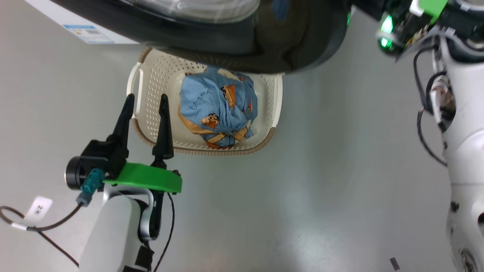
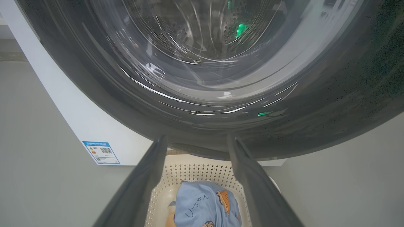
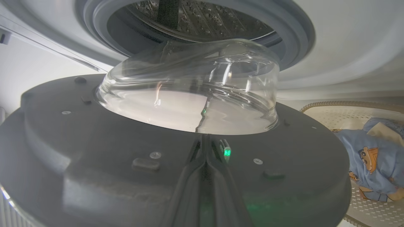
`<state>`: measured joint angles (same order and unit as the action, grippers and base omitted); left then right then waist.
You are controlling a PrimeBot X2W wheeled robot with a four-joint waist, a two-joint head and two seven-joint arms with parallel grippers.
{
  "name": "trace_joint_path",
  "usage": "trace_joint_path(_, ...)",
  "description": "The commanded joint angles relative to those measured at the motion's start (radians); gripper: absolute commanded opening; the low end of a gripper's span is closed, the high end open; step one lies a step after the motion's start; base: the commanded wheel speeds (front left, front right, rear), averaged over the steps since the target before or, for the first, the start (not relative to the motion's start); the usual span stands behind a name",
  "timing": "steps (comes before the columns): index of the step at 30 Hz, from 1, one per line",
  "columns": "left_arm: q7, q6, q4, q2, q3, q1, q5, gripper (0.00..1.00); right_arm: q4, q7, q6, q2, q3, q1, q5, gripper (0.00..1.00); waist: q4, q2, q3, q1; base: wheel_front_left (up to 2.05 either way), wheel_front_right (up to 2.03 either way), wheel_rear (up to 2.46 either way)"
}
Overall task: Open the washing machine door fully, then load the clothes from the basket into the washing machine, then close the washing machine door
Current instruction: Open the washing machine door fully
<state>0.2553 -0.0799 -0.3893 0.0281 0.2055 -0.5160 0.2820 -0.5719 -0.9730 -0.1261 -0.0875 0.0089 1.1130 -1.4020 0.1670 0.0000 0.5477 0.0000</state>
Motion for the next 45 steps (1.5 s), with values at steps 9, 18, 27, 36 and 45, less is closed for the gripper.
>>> trace_joint_path(9, 0.006, 0.0, 0.008, 0.022, -0.05, 0.057, -0.002, 1.0, 0.163, -0.045, -0.005, 0.037, 0.078, -0.186, -0.079, 0.0, -0.003, 0.0, -0.052, 0.0, 0.0, 0.0, 0.0)
trace_joint_path(18, 0.006, 0.001, -0.005, 0.022, -0.082, 0.093, -0.006, 1.0, 0.259, -0.047, -0.005, 0.037, 0.139, -0.33, -0.137, 0.0, 0.002, 0.0, -0.1, 0.0, 0.0, 0.0, 0.0)
trace_joint_path(27, 0.006, 0.006, -0.02, 0.022, -0.099, 0.129, -0.013, 1.0, 0.291, 0.002, -0.005, 0.037, 0.225, -0.451, -0.209, 0.0, 0.015, 0.0, -0.168, 0.0, 0.0, 0.0, 0.0)
trace_joint_path(36, 0.006, 0.004, -0.036, 0.022, -0.082, 0.149, -0.003, 1.0, 0.273, 0.055, -0.005, 0.037, 0.311, -0.51, -0.27, 0.0, 0.03, 0.0, -0.225, 0.0, 0.0, 0.0, 0.0)
trace_joint_path(45, 0.006, 0.002, -0.043, 0.022, -0.077, 0.159, -0.003, 1.0, 0.248, 0.105, -0.005, 0.034, 0.341, -0.52, -0.294, 0.0, 0.034, 0.0, -0.253, 0.0, 0.0, 0.0, 0.0)
